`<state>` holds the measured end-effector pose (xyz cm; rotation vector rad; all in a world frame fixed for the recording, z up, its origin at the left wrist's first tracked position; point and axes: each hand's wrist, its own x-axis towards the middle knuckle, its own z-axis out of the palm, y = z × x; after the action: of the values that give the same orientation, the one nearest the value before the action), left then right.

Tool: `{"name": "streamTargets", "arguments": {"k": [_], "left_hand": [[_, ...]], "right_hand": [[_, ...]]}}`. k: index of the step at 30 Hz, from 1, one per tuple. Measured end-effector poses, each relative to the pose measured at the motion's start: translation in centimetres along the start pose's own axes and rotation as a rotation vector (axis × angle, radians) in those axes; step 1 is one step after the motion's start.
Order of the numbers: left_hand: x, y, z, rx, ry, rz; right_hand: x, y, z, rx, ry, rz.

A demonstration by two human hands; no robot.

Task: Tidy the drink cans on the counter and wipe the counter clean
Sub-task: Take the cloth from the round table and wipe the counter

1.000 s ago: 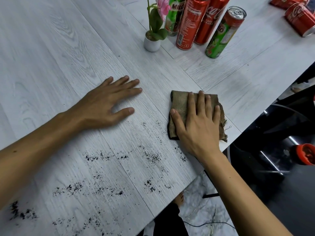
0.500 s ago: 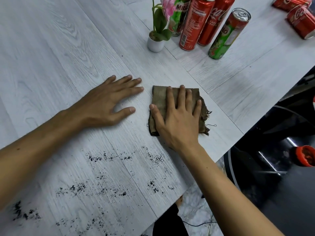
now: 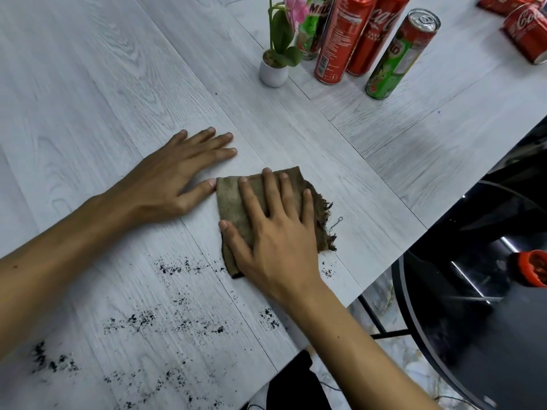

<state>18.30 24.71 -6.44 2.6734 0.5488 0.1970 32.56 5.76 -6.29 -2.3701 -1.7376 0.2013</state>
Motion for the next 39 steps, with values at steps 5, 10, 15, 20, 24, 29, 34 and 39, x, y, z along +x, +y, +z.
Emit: {"name": "streamTargets", "arguments": {"k": [5, 10, 15, 20, 24, 29, 34, 39], "left_hand": [[-0.8, -0.1, 0.1, -0.002, -0.004, -0.009], [-1.2, 0.1, 0.0, 0.007, -0.005, -0.021], [-1.4, -0.2, 0.2, 0.024, -0.028, -0.018], [-1.4, -0.5, 0.2, 0.041, -0.044, -0.011], [-1.6, -0.6, 0.0, 0.058, -0.044, -0.014], [-2.0, -1.0, -0.2, 0.06, -0.033, -0.025], [-2.8, -1.6, -0.5, 0.056, -0.015, -0.041], [-3.2, -1.7, -0.6, 0.048, -0.002, -0.047]], "right_hand": [[-3.2, -0.5, 0.5, -0.007, -0.018, -0.042], [-6.6, -0.2, 0.3, -0.002, -0.022, -0.009], [-10.0, 1.3, 0.1, 0.013, 0.009, 0.092], [-10.3, 3.7, -0.7, 0.016, 0.045, 0.269], [-7.7, 5.6, -1.1, 0.025, 0.055, 0.359], [-3.4, 6.3, -0.8, 0.048, 0.063, 0.377], [-0.5, 4.5, -0.2, 0.059, 0.072, 0.33], [1.0, 2.3, 0.3, 0.056, 0.069, 0.272]]}}
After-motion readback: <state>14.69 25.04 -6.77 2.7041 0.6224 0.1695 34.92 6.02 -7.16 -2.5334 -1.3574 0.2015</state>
